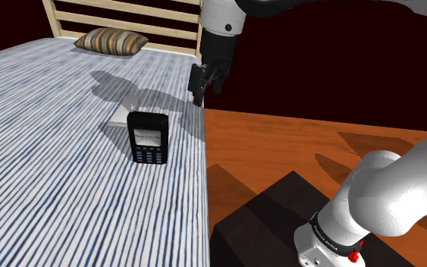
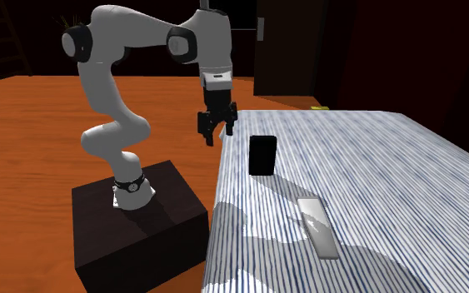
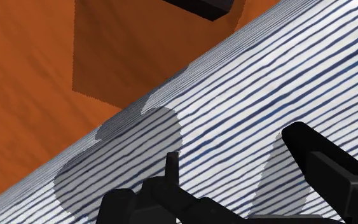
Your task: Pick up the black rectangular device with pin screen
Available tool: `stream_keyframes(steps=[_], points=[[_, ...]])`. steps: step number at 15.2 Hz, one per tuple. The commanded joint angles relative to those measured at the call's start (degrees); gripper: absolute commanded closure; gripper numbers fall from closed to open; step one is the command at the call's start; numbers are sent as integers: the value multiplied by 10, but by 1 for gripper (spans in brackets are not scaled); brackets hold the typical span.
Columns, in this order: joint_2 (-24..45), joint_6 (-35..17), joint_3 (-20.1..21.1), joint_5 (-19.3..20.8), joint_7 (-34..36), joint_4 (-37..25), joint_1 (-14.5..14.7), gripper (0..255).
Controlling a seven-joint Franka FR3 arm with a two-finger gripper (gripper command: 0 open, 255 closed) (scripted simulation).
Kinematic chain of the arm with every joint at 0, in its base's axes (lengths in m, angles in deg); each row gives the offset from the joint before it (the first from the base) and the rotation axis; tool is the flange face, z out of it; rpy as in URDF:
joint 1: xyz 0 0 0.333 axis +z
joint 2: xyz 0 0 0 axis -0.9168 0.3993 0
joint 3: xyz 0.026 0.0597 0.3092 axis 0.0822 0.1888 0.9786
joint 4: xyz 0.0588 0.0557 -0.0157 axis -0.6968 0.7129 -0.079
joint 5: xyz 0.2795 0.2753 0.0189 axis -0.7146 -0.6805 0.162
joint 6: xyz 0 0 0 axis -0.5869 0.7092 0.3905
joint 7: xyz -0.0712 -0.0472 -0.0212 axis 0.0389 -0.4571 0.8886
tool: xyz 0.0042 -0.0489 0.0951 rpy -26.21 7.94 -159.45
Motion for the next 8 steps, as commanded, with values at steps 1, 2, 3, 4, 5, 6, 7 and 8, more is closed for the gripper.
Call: stream_keyframes(steps=[1,2,3,4,5,6,7,8], points=[[25,-2,13,-4,-1,-20,10,0],[38,-4,21,-5,0,-31,15,0],[52,-6,28,-5,1,-43,20,0],[66,-7,36,-6,1,-54,25,0],[80,-8,44,-5,3,-66,30,0],[94,-9,51,-5,4,-78,35,0],[108,-10,59,-4,5,-90,40,0],[122,-10,66,-2,6,-103,45,0]])
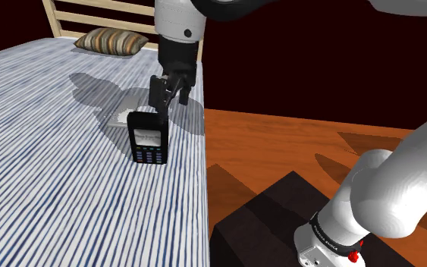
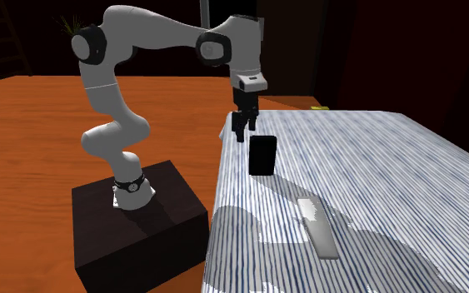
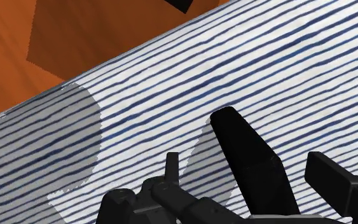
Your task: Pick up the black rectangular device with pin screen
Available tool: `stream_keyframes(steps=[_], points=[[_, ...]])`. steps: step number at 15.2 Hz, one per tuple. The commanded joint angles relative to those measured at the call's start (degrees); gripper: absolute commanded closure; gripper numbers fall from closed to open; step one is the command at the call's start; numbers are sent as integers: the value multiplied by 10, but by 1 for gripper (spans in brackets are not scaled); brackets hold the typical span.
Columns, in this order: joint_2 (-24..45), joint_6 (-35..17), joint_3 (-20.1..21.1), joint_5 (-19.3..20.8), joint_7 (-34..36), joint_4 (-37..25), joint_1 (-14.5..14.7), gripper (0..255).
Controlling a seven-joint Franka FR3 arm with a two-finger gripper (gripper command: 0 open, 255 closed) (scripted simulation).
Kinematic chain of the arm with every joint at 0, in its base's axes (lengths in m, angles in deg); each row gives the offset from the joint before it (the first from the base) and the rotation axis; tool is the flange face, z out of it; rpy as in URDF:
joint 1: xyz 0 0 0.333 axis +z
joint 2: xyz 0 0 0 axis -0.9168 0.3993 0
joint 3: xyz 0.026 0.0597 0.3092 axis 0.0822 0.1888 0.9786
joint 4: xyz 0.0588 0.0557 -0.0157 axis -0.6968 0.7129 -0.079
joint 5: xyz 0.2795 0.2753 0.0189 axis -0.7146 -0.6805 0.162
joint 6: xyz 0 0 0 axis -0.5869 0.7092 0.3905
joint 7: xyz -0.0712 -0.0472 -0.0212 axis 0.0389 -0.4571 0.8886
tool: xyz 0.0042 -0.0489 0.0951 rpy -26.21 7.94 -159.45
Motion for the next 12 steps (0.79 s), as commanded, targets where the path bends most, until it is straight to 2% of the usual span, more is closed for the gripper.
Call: stream_keyframes(steps=[1,10,11,12], points=[[25,2,13,3,4,-25,9,0],[27,-56,15,2,4,31,10,0],[27,-56,14,2,2,31,9,255],[27,-55,14,3,2,30,9,255]])
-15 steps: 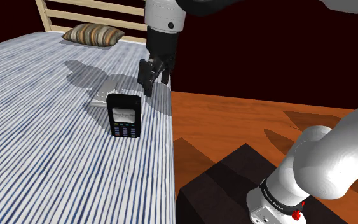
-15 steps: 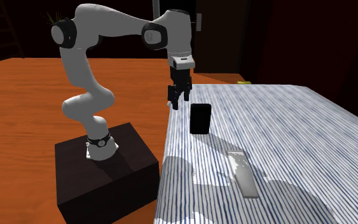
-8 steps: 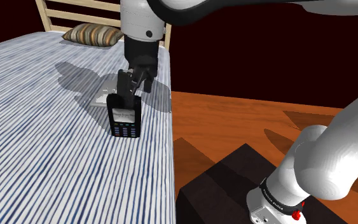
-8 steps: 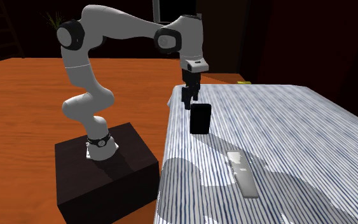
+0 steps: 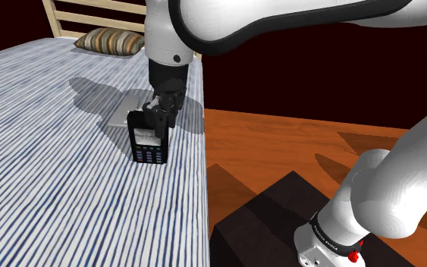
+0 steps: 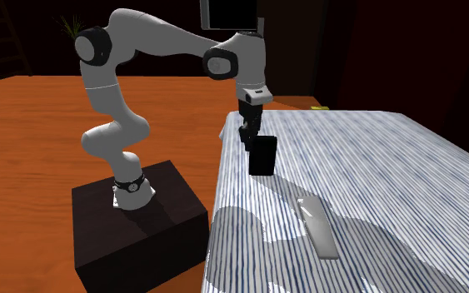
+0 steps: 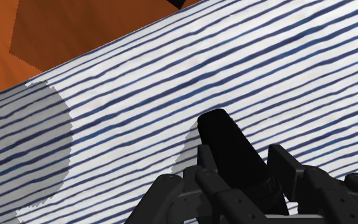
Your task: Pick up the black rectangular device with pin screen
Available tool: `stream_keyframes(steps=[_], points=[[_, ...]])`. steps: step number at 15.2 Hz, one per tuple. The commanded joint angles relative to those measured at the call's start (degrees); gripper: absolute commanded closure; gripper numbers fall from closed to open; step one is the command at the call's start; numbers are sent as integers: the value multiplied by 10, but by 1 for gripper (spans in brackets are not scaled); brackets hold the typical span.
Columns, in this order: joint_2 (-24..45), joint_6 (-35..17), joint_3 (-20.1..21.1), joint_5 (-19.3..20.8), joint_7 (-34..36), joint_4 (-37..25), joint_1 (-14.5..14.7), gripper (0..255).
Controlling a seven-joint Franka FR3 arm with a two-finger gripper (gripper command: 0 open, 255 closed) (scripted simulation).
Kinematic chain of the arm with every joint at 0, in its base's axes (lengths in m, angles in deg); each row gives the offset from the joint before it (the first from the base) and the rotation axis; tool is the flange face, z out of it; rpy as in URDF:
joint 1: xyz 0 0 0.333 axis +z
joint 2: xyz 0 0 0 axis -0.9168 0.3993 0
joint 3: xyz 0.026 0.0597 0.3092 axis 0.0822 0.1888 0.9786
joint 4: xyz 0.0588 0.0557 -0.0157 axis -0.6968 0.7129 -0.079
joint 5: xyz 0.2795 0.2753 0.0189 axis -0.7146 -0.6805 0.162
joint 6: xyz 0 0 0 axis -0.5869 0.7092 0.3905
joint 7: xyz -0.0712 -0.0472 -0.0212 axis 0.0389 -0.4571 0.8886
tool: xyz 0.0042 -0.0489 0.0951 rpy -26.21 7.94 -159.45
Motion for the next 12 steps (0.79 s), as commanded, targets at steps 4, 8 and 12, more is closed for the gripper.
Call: stream_keyframes(steps=[4,8,12], points=[[0,-1,0,0,0,1,0,255],[0,-2,1,0,1,2,1,255],[-2,29,0,0,2,-27,0,255]])
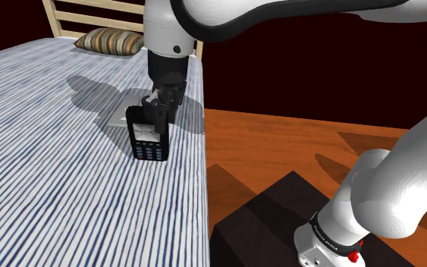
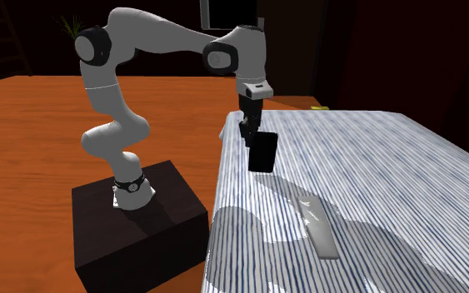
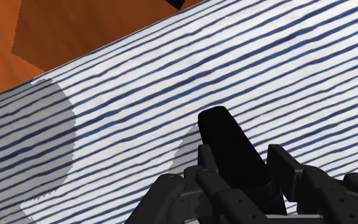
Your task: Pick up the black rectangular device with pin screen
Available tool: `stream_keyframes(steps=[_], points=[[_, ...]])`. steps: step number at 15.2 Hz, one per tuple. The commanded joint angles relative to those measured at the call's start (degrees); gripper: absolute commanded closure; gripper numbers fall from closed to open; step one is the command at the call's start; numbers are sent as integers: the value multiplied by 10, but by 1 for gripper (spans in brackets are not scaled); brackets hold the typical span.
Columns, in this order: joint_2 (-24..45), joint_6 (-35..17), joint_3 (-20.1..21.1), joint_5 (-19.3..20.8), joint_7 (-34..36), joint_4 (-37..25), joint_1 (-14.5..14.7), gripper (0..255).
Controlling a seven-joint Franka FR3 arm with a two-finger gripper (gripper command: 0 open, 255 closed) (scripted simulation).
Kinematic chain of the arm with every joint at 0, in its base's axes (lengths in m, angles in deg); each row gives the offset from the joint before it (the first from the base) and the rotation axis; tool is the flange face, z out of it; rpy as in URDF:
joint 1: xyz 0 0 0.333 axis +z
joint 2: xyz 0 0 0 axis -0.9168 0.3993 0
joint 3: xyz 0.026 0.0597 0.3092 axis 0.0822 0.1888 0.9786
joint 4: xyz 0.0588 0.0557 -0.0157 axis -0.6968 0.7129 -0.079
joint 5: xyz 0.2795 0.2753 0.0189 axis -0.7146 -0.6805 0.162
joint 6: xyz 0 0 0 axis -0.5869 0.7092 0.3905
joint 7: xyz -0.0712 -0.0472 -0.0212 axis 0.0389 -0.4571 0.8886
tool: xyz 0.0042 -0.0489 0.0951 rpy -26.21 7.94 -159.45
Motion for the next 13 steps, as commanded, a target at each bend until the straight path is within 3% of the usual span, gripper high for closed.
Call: stream_keyframes(steps=[1,13], points=[[-1,14,-1,0,0,-14,-1,255],[5,93,-2,4,3,-98,-2,255]])
